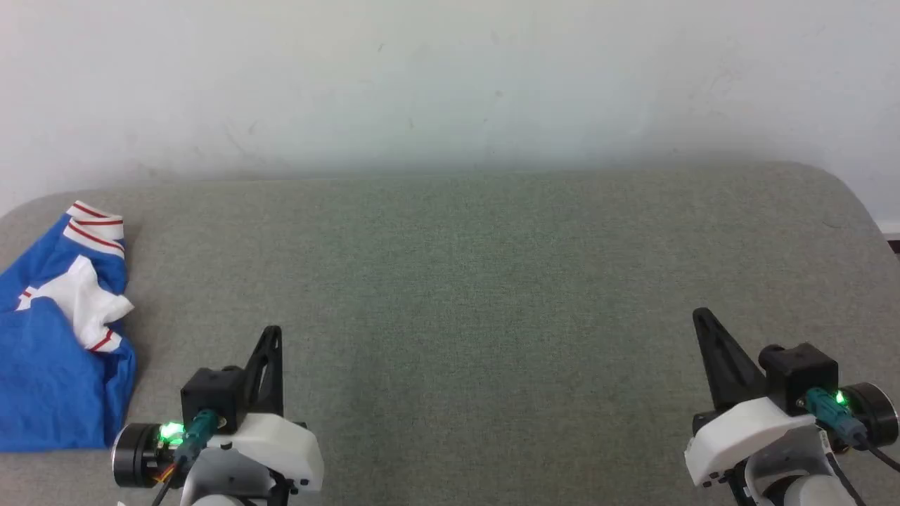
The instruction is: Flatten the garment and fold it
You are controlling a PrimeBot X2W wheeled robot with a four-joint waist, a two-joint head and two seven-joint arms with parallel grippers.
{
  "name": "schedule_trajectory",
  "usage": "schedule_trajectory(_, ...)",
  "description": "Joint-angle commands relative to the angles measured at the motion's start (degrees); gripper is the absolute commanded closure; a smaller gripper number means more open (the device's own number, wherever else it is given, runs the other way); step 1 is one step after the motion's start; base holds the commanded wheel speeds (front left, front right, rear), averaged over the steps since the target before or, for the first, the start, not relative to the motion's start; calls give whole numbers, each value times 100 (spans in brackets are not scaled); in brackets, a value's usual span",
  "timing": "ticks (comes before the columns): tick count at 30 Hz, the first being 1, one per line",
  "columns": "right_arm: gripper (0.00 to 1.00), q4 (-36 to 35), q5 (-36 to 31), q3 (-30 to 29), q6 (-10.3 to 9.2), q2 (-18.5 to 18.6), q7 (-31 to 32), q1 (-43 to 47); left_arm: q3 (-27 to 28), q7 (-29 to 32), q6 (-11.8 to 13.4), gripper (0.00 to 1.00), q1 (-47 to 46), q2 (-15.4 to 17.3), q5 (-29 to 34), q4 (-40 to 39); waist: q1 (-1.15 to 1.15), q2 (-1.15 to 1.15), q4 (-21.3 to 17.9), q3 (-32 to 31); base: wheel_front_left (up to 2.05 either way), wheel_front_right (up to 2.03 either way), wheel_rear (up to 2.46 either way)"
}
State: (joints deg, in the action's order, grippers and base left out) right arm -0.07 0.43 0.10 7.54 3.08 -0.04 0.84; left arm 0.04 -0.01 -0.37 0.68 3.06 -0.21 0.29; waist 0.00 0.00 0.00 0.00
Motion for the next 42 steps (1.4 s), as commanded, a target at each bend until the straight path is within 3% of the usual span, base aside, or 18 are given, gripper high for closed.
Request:
schedule_trajectory(1,100,7,-43,-10,-5,-21,4,-84,-4,1,37,100,-68,-18,21,-29,0,0,0,0,0,0,0)
schedule_trajectory(20,100,7,-43,-10,-5,-21,4,-84,-4,1,37,100,-68,-18,21,-29,0,0,0,0,0,0,0)
schedule_trajectory(21,0,-1,2,0,0,1,0,2,-2,0,-2,0,1,1,0,2,0,0,0,0,0,0,0)
schedule_trajectory(42,0,63,149,-117,-1,0,-223,67,-59,-224,-58,0,-79,-2,-327,95,0,0,81,-5,0,0,0)
